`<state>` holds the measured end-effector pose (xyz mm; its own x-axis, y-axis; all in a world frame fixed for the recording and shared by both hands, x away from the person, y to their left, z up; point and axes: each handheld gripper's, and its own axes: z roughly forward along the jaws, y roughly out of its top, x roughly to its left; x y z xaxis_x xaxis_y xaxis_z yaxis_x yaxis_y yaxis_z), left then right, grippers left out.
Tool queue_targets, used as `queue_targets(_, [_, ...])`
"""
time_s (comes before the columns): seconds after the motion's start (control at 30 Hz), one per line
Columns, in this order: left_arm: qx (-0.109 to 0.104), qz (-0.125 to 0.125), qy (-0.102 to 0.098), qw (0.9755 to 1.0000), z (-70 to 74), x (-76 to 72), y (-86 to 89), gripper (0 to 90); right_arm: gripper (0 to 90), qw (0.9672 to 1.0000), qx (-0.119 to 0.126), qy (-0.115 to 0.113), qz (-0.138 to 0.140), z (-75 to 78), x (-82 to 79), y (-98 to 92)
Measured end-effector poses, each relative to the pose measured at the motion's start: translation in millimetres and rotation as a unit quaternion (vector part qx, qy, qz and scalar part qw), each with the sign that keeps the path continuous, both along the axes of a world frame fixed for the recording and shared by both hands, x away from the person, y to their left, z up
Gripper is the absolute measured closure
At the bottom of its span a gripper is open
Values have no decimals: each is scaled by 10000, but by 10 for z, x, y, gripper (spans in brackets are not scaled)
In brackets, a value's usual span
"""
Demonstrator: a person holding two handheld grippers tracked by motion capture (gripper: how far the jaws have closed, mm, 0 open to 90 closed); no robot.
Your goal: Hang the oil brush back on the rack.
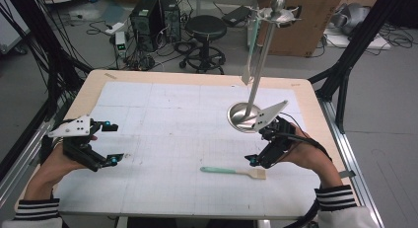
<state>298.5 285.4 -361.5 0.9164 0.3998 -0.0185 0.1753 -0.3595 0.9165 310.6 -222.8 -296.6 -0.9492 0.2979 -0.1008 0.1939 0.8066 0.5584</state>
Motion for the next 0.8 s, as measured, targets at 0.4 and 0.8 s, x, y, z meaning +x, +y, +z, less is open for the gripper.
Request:
queue_targets(0.4, [58,48,18,10000,-20,6,-16,17,1,9980,-536,290,184,-221,90,228])
queue_targets(0.8, [76,47,32,10000,-30,16,-25,16,0,9952,-722,579,315,-467,112,288])
